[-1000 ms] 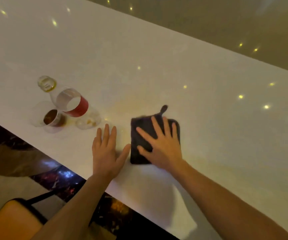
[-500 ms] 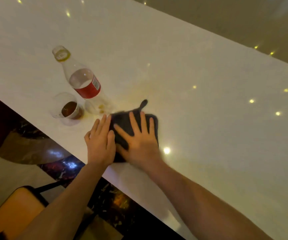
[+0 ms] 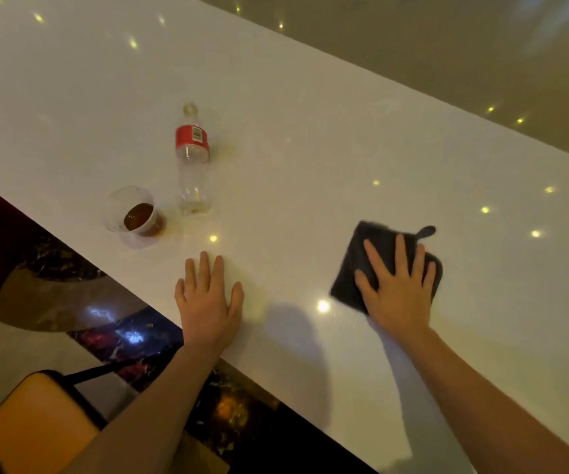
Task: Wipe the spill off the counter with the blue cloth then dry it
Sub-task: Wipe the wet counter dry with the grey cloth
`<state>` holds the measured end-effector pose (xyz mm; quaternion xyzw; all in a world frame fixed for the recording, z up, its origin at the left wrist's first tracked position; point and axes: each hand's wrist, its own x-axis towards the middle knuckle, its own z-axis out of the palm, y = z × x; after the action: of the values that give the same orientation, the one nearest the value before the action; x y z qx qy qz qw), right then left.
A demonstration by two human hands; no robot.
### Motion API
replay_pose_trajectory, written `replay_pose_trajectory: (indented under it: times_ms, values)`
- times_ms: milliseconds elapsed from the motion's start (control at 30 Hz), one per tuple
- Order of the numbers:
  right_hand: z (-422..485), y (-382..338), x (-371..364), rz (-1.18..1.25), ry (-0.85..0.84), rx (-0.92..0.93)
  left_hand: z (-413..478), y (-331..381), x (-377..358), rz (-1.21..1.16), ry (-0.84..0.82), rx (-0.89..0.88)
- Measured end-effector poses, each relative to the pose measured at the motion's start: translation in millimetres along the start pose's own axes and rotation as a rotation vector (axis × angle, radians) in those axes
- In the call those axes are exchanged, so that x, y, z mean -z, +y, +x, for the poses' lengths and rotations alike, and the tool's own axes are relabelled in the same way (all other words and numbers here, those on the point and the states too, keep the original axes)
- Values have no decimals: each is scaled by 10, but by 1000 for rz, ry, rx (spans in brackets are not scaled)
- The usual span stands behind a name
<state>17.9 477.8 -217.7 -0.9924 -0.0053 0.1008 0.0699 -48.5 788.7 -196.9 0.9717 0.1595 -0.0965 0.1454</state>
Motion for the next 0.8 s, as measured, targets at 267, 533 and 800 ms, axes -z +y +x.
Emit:
replay_pose_trajectory:
  times_ms: [267, 533, 800]
  values:
    - [-395, -1355, -287, 111, 33, 303, 28, 446, 58, -358, 104, 158]
    - [-1662, 548, -308, 61, 20, -20, -354, 916, -385, 6, -87, -123]
    - [-1286, 1662, -5, 167, 94, -860, -815, 1561, -689, 28, -150, -221]
